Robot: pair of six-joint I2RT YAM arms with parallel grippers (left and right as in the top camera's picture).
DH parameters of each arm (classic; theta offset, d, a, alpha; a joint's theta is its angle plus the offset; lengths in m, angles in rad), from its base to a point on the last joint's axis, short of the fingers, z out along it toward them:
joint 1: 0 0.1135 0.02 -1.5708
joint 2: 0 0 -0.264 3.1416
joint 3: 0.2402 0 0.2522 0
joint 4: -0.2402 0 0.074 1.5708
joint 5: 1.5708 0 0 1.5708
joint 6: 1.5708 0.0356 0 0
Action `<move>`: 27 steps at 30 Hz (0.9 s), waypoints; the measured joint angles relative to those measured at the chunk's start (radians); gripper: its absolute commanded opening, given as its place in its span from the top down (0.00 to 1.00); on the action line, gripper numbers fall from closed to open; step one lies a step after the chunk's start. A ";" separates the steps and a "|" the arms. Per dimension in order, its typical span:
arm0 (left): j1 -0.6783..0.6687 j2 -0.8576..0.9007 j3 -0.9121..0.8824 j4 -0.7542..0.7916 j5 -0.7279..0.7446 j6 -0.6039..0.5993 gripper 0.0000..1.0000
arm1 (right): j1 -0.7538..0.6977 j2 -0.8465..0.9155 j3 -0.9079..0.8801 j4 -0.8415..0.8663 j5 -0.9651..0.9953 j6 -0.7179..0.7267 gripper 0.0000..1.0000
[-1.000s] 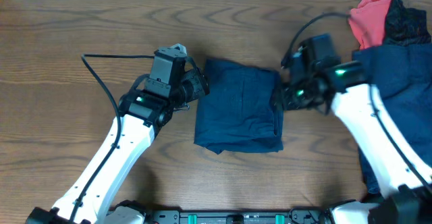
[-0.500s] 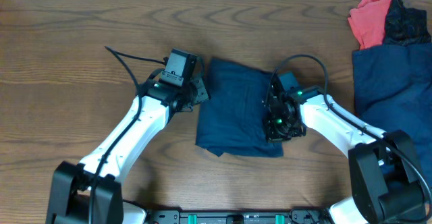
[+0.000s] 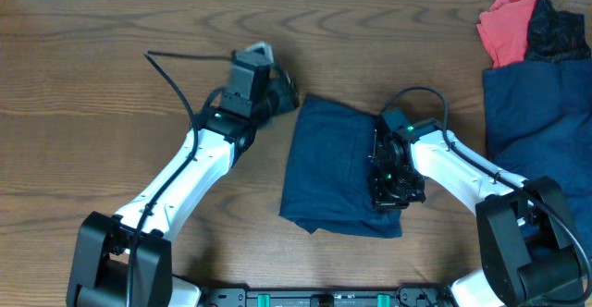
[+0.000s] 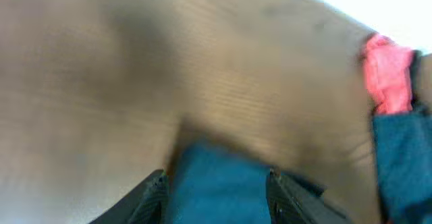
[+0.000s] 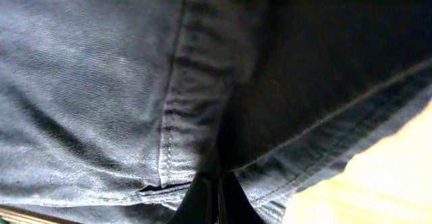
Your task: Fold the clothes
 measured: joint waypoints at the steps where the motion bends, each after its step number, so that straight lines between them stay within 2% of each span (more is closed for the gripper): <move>1: 0.000 0.000 0.000 0.045 -0.008 0.014 0.51 | 0.000 0.000 0.000 -0.007 0.018 0.018 0.99; 4: 0.000 0.006 0.000 0.104 -0.024 0.039 0.52 | 0.000 0.000 0.000 -0.029 0.080 0.078 0.98; 7: 0.000 0.046 0.000 0.143 -0.035 0.053 0.58 | 0.000 0.000 0.000 -0.040 0.141 0.129 0.97; 17: -0.006 0.259 0.000 0.223 -0.038 0.067 0.59 | 0.000 0.000 0.000 -0.029 0.207 0.172 0.99; 27: -0.066 0.318 0.000 0.191 -0.038 0.141 0.59 | 0.000 0.000 0.000 -0.028 0.211 0.178 0.99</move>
